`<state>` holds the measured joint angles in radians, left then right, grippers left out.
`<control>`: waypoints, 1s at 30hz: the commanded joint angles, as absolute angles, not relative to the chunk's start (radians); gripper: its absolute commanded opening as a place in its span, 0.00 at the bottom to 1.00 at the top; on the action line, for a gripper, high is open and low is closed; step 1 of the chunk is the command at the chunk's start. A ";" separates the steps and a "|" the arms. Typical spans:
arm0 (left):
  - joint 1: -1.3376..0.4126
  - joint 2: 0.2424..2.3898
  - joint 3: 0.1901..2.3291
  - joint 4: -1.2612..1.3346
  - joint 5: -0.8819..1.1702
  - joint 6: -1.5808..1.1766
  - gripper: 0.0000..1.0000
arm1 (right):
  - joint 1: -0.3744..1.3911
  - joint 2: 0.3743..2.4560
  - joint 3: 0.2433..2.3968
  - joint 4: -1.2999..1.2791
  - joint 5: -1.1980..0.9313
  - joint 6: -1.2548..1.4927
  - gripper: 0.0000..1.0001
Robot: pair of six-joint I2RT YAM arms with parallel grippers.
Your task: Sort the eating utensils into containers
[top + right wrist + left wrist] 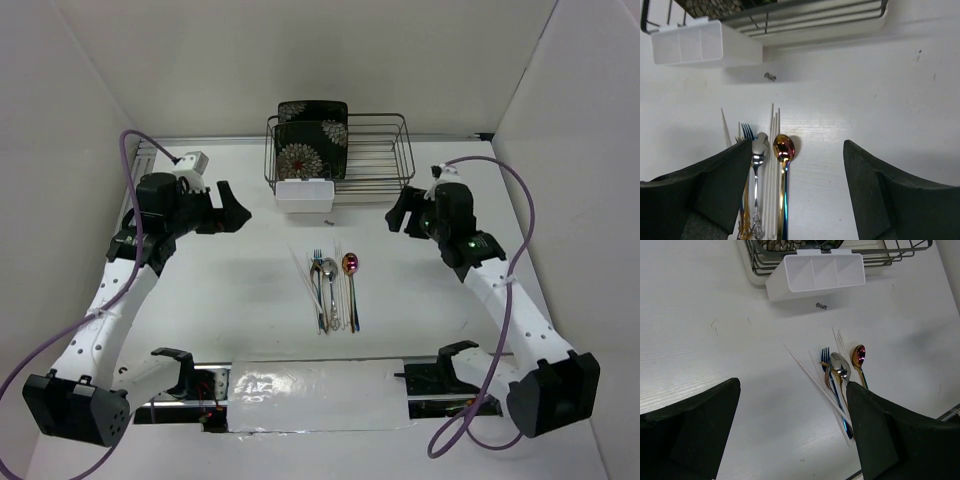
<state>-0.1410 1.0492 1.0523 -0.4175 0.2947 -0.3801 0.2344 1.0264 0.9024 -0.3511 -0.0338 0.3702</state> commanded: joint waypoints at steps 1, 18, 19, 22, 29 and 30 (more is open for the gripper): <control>-0.141 1.029 1.054 -0.387 0.293 -0.342 1.00 | 0.282 1.081 0.891 -0.397 -0.020 0.390 0.80; -0.141 0.946 0.965 -0.472 0.302 -0.304 1.00 | 0.546 1.483 0.983 -0.371 0.159 0.465 0.71; -0.140 0.946 0.959 -0.472 0.298 -0.304 1.00 | 0.546 1.489 0.983 -0.371 0.172 0.471 0.70; -0.138 0.954 0.943 -0.468 0.284 -0.311 1.00 | 0.601 1.514 0.983 -0.380 0.218 0.497 0.68; -0.140 0.988 0.920 -0.472 0.272 -0.314 1.00 | 0.643 1.561 0.953 -0.356 0.239 0.489 0.67; -0.138 1.003 0.922 -0.479 0.276 -0.307 1.00 | 0.646 1.568 0.939 -0.347 0.239 0.486 0.69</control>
